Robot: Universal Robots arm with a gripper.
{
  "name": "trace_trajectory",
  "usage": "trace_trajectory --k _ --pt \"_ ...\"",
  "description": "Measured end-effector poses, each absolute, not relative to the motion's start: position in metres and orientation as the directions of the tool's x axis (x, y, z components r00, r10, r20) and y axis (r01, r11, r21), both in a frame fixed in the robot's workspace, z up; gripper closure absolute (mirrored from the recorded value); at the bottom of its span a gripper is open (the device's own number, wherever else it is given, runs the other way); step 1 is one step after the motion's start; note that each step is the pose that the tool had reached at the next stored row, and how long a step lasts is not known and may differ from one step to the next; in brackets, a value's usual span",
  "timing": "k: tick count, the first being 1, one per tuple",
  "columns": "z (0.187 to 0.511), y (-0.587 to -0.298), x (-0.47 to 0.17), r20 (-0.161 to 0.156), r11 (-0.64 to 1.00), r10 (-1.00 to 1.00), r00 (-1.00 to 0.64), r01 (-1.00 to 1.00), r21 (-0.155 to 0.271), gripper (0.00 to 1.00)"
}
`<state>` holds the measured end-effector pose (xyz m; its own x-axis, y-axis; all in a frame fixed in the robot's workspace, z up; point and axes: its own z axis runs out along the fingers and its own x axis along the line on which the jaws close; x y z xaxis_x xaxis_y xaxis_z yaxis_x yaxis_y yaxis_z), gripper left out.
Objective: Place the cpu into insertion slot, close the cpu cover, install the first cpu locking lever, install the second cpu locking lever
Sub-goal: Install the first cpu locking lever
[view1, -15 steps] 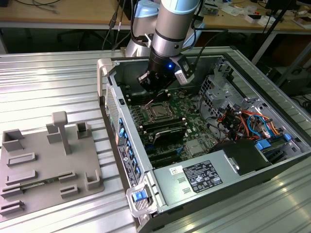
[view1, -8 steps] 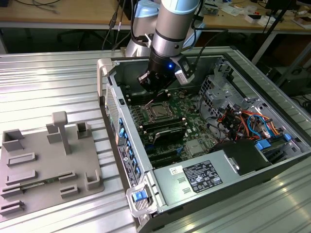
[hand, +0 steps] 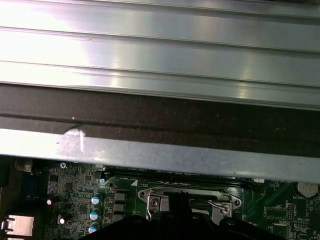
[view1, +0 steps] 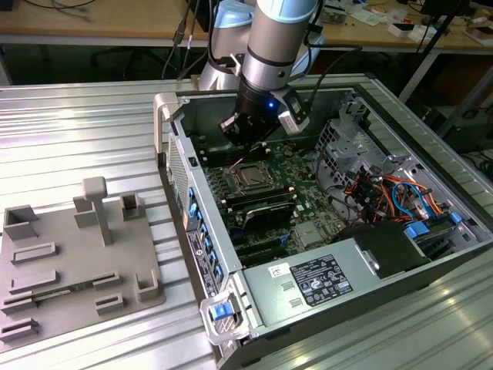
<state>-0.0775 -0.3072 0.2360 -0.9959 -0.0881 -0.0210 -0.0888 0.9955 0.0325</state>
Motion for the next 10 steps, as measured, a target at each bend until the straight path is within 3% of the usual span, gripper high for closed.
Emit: trace_trajectory --k 10 --pt "0.2342 -0.3030 -0.0746 -0.021 0.995 -0.096 -0.995 -0.096 0.032 0.89"
